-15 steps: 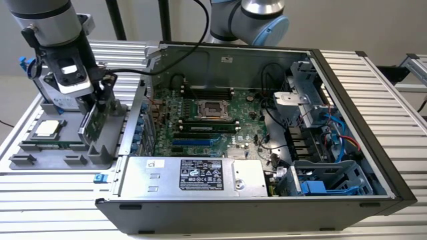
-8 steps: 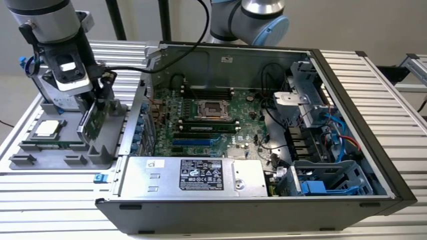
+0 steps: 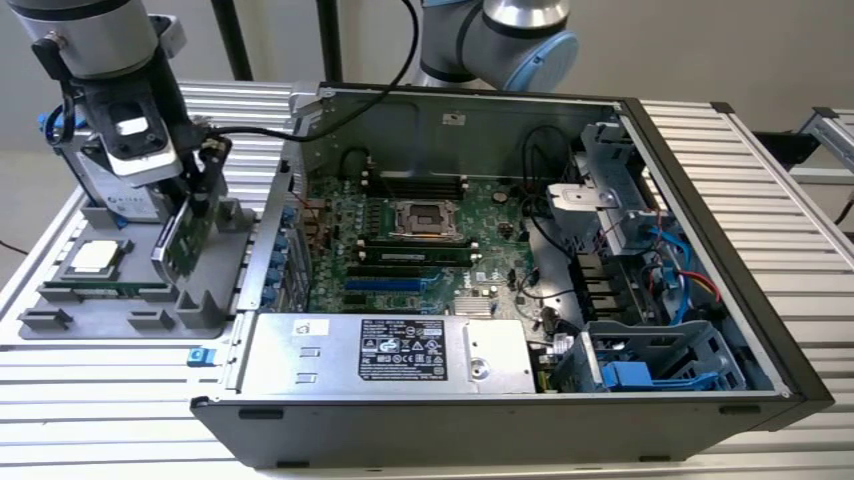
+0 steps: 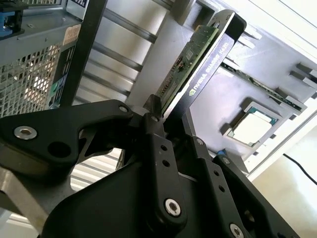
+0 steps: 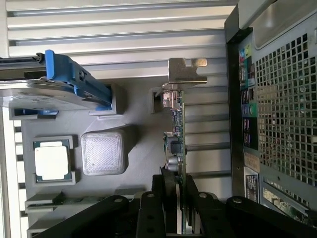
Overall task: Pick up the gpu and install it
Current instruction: 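Pick up the gpu and move the gpu toward the slot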
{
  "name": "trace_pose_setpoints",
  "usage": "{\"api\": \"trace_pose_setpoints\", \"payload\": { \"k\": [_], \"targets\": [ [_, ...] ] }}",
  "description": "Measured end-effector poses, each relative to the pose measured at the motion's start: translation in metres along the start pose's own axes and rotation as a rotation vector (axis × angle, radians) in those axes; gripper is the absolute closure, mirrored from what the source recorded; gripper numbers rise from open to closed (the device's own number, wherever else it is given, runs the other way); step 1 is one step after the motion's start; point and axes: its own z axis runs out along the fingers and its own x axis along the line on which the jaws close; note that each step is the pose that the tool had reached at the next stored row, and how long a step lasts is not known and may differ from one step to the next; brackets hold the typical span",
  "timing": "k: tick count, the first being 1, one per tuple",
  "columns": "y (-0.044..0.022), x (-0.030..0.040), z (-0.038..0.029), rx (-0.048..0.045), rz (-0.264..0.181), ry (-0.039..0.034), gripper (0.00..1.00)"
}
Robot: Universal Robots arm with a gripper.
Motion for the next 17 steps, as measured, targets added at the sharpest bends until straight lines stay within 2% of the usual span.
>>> {"api": "trace_pose_setpoints", "payload": {
  "k": [17],
  "targets": [
    [0.0005, -0.0002, -0.0100, -0.0001, 0.000, -0.0001, 1.00]
  ]
}}
